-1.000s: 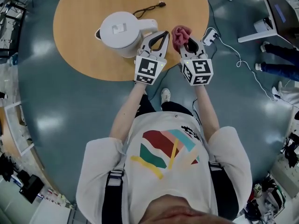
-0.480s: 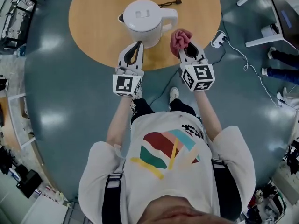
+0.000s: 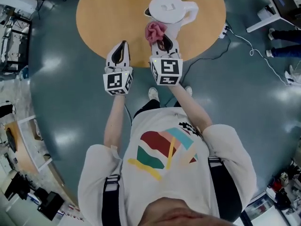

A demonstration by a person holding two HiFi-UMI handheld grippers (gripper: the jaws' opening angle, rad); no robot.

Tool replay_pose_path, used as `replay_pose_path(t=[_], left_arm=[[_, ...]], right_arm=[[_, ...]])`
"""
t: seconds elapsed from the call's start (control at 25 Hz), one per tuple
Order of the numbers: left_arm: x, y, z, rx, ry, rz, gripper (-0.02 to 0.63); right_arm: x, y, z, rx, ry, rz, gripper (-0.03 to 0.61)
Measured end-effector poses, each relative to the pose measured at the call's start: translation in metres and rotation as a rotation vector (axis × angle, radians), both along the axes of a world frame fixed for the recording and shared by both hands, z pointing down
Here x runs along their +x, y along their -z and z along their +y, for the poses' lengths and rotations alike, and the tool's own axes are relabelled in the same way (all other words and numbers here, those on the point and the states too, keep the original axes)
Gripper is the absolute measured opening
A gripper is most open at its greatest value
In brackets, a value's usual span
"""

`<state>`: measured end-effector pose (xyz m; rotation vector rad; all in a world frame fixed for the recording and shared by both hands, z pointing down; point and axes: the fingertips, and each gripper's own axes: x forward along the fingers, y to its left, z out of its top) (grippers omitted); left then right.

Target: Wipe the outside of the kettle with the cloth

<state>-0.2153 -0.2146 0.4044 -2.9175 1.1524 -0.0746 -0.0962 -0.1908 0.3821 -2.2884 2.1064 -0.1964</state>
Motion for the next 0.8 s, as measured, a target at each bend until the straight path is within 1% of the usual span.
replay_pose_path(t=[0.12,0.28,0.36,0.52,0.8], left_arm=[[-0.007,-0.002,-0.006,-0.001,-0.010,-0.001,0.043],[-0.010,-0.027,-0.005,-0.034,-0.019,-0.017,0.043],[-0.012,-0.038,-0.003,-0.052,-0.027,-0.023,0.043],[-0.013,-0.043,0.005,-0.081,-0.021,-0.022,0.043],[0.007,-0.033,0.011,-0.075,-0.042,-0.002,0.043]], right_arm=[[-0.009,-0.006,-0.023,-0.007,-0.061,0.032,0.048],[-0.001,-0.020,-0.043,-0.020,-0.126,0.033,0.048],[0.002,-0.025,-0.046,-0.024,-0.142,0.039,0.048],[0.006,-0.020,-0.032,-0.026,-0.139,0.059,0.048],[0.012,-0.014,-0.011,-0.035,-0.080,0.117,0.048]])
